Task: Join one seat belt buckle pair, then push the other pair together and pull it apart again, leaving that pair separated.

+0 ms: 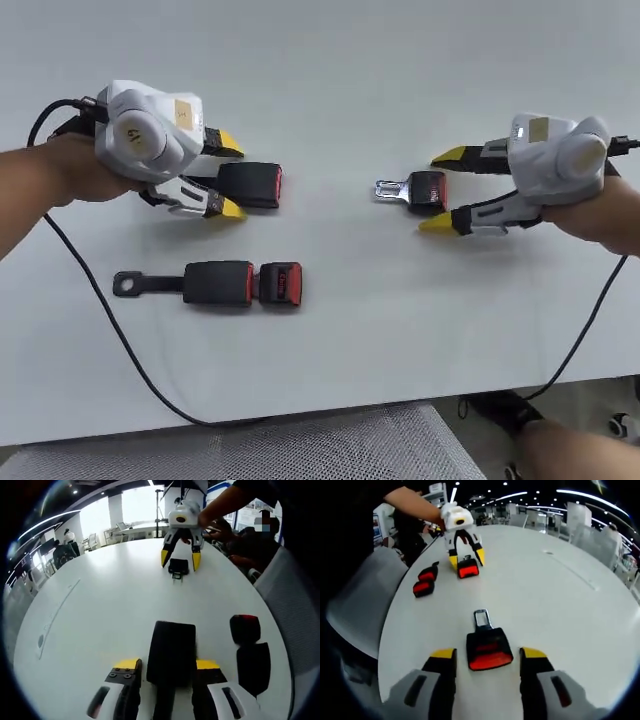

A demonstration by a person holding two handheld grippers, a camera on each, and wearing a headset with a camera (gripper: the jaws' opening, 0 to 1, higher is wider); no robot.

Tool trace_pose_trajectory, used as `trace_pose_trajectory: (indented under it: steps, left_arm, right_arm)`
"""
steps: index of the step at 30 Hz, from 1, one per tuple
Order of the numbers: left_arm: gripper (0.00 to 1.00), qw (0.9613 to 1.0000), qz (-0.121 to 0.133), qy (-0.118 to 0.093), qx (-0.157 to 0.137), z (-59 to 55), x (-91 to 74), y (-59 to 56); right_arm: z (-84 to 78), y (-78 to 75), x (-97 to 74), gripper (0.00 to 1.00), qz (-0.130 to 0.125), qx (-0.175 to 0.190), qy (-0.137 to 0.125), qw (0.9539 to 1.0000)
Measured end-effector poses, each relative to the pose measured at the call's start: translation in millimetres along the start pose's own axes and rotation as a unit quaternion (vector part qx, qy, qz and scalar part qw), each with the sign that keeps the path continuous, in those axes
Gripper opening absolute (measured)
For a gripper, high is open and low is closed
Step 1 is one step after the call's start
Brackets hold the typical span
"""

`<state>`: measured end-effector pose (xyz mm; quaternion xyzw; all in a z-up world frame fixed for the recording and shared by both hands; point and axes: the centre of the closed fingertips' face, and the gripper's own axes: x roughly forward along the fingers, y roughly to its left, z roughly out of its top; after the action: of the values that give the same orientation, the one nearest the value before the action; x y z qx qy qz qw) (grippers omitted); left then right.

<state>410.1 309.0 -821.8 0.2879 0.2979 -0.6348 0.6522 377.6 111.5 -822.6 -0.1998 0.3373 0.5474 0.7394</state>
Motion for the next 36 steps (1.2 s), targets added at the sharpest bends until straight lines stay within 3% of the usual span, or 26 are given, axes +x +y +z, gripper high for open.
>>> trace_pose_trajectory:
  steps: [3,6,25,36]
  left_arm:
    - [0.36,1.0,-0.002,0.002,0.004,-0.2,-0.6,-2.1]
    - [0.35,1.0,0.0,0.002,0.01,0.1,-2.3,-2.8]
    - [0.35,0.9997,-0.012,0.006,0.018,-2.2,-2.4,-4.2]
    - [0.35,0.9997,-0.017,0.007,0.015,-2.9,-1.4,-4.2]
  right_arm:
    - [-1.8,1.6,-0.3,0.4,0.002,-0.011,0.002,0.9999]
    - [-1.8,0.8,-1.8,0.37,0.001,-0.021,-0.002,0.9998]
    - [-0.2,0.1,-2.7,0.36,0.012,-0.023,-0.026,0.9993]
    - [18.8,4.1,13.6,0.36,0.017,-0.025,-0.056,0.9979]
